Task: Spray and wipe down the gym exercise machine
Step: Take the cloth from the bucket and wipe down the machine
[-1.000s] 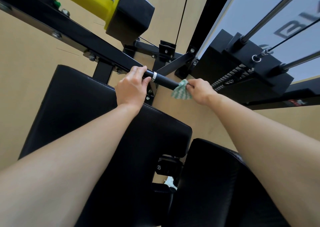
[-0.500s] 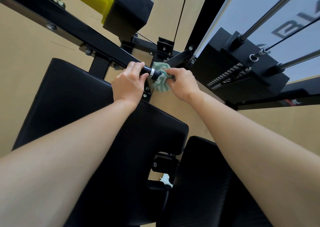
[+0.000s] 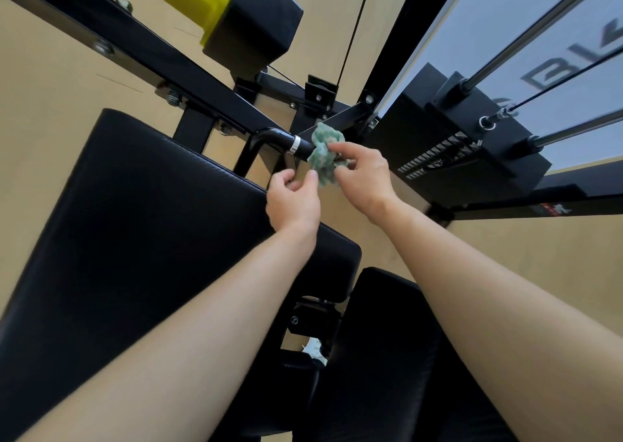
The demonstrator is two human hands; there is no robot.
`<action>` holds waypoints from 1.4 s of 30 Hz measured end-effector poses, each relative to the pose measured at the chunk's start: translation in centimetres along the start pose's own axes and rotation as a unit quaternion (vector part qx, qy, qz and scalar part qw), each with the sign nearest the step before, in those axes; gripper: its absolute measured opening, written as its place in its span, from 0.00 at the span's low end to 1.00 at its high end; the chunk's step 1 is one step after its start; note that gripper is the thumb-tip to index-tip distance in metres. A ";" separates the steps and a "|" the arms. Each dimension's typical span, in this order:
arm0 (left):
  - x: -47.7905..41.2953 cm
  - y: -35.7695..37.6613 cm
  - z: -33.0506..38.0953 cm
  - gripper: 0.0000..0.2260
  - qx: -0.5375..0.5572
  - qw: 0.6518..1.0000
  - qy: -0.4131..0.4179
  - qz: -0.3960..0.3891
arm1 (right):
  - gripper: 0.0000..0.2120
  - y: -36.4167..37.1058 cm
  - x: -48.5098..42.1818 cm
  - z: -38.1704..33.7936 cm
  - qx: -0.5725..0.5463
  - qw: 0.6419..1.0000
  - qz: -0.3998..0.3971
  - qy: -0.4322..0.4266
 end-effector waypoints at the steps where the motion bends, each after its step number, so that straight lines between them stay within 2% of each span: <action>1: 0.1 0.6 -0.4 0.20 0.063 0.996 -0.057 -0.042 | 0.26 0.1 0.1 0.0 -0.015 1.000 -0.004 0.001; 4: -0.6 2.0 -0.2 0.18 0.186 0.968 -0.118 -0.120 | 0.26 -0.1 -0.1 0.5 -0.043 0.999 -0.012 -0.004; 6: -1.1 2.7 0.3 0.17 0.232 0.953 -0.135 -0.138 | 0.22 -0.3 -0.3 0.6 -0.010 1.000 -0.019 -0.020; 9: -1.5 3.5 0.8 0.20 0.274 0.936 -0.169 -0.144 | 0.16 -0.1 -0.5 0.8 0.017 0.999 -0.040 -0.024; 11: -2.0 3.6 0.9 0.17 0.260 0.941 -0.180 -0.119 | 0.16 -0.1 -0.6 1.2 0.015 0.999 -0.044 -0.022; 14: -2.0 3.4 1.4 0.09 0.229 0.957 -0.162 -0.069 | 0.20 -0.6 -1.0 2.0 0.071 0.996 0.003 -0.045; 17: -1.9 2.7 1.0 0.10 0.191 0.971 -0.144 -0.016 | 0.25 -0.7 -1.4 3.1 0.162 0.987 -0.001 -0.020; 22: -0.9 1.5 -1.0 0.06 0.112 0.973 -0.186 0.076 | 0.19 -0.6 -2.3 3.5 0.193 0.981 -0.014 0.013; 25: -0.8 2.1 0.3 0.10 0.132 0.967 -0.200 0.085 | 0.18 -0.9 -2.7 3.5 0.215 0.976 -0.019 0.012; 27: -1.3 2.1 1.7 0.12 0.196 0.956 -0.193 0.102 | 0.18 -0.8 -2.6 3.6 0.220 0.975 -0.019 0.007; 30: -2.2 1.3 3.0 0.08 0.236 0.953 -0.142 0.126 | 0.20 -0.8 -2.4 3.8 0.219 0.976 -0.012 0.004; 32: -2.8 1.0 2.9 0.12 0.249 0.952 -0.114 0.136 | 0.20 -0.8 -2.5 3.9 0.216 0.976 -0.006 0.003; 35: -3.2 1.9 2.1 0.16 0.271 0.952 -0.112 0.089 | 0.19 -0.8 -2.6 3.9 0.216 0.976 -0.005 0.002; 39: -2.0 3.9 0.5 0.18 0.257 0.952 -0.164 -0.016 | 0.18 -0.8 -2.7 3.9 0.219 0.976 -0.002 0.007; 42: -1.2 4.9 -0.8 0.16 0.206 0.960 -0.175 -0.074 | 0.18 -0.9 -2.8 4.1 0.217 0.976 -0.006 0.006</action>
Point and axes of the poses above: each hand's wrist, its own x-axis away from the middle knuckle, its own y-axis out of the palm, z = x × y, the point moved 2 cm from there along -x, towards the middle knuckle, and after that the axes turned 1 degree about -z, right-handed, at the moved point
